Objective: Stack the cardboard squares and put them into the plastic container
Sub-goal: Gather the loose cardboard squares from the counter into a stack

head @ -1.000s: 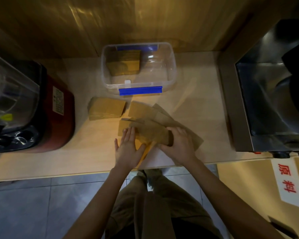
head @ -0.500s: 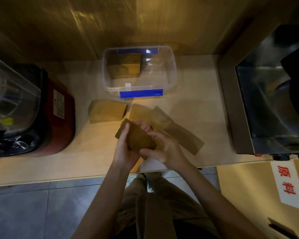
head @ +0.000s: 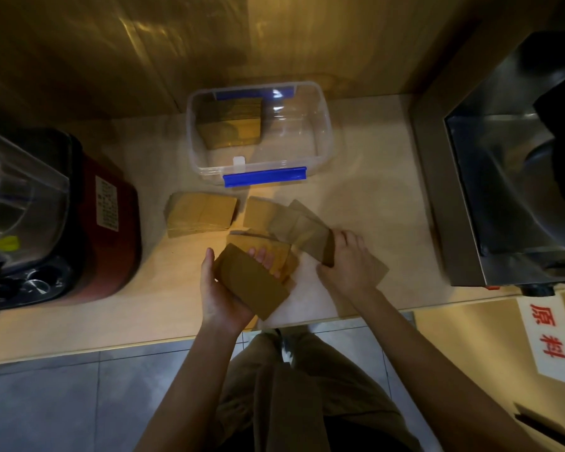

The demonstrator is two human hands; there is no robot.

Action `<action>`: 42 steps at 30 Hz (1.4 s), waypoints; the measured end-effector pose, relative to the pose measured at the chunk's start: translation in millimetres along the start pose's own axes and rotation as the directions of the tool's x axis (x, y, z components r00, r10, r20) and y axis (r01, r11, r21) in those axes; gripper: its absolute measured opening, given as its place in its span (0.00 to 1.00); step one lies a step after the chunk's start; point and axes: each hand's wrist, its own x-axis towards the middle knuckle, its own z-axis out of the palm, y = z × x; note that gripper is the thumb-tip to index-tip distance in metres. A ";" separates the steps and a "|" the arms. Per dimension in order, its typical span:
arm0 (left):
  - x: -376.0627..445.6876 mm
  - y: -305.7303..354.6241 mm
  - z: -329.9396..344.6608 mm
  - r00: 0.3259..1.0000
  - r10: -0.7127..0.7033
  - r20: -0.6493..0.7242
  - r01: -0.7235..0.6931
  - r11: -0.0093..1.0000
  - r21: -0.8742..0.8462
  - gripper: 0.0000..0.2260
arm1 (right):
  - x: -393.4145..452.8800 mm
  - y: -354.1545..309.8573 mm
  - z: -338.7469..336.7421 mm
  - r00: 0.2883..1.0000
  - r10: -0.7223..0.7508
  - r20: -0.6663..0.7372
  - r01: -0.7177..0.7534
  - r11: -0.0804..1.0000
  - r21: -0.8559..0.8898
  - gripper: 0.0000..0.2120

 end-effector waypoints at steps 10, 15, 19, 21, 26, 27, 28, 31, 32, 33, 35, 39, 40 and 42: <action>1.8 6.1 4.4 1.000 -0.003 0.014 0.003 1.000 0.027 0.36 | 5.2 -2.1 -13.9 1.000 -0.011 -0.023 0.013 0.997 0.072 0.32; 4.2 3.9 8.3 1.000 0.031 0.001 -0.031 0.999 0.022 0.32 | -12.1 -43.5 -38.8 0.996 -0.050 -0.071 0.074 0.923 0.377 0.33; 2.8 1.7 8.5 0.997 0.049 0.059 -0.055 0.993 0.103 0.36 | -38.5 -70.2 -37.2 0.982 -0.185 0.038 0.136 0.830 0.541 0.33; 3.1 0.6 8.4 0.995 0.053 0.081 -0.064 0.987 0.146 0.39 | -49.0 -74.6 -31.6 0.964 -0.259 0.062 0.191 0.834 0.518 0.30; 7.2 -7.2 16.1 0.983 0.055 0.176 -0.075 0.991 0.112 0.29 | -56.0 -69.2 -21.8 0.962 -0.271 0.042 0.226 0.870 0.438 0.24; 8.0 -9.3 16.7 0.981 0.055 0.185 -0.078 0.989 0.122 0.27 | -56.9 -67.1 -21.9 0.962 -0.267 0.051 0.219 0.872 0.437 0.24; 8.2 -11.3 16.8 0.978 0.057 0.199 -0.086 0.986 0.144 0.25 | -57.6 -65.2 -22.7 0.961 -0.272 0.057 0.223 0.876 0.428 0.24; 8.6 -16.9 15.4 0.979 0.054 0.198 -0.091 0.979 0.181 0.21 | -59.5 -55.8 -28.8 0.947 -0.308 0.092 0.243 0.875 0.419 0.23; 9.0 -18.5 14.2 0.981 0.048 0.185 -0.083 0.979 0.185 0.20 | -60.1 -50.9 -31.2 0.950 -0.293 0.103 0.221 0.871 0.440 0.22; 9.6 -19.5 13.6 0.984 0.044 0.174 -0.076 0.981 0.181 0.20 | -59.6 -44.1 -32.8 0.962 -0.254 0.096 0.183 0.867 0.464 0.21; 11.0 -20.5 13.5 0.989 0.037 0.145 -0.060 0.986 0.156 0.20 | -56.7 -24.3 -34.4 0.990 -0.139 0.033 0.109 0.886 0.451 0.20; 12.0 -20.9 12.4 0.993 0.012 0.117 -0.028 0.990 0.140 0.21 | -45.6 26.4 -27.4 0.995 -0.031 -0.092 0.030 1.000 -0.006 0.30; 11.9 -20.8 12.0 0.994 -0.001 0.112 -0.015 0.990 0.139 0.22 | -44.1 35.3 -25.9 0.998 0.006 -0.058 -0.008 0.999 -0.039 0.33; 11.9 -20.6 11.3 0.995 -0.022 0.097 0.008 0.990 0.138 0.24 | -41.6 47.8 -22.4 0.998 0.068 0.000 -0.068 0.996 -0.060 0.37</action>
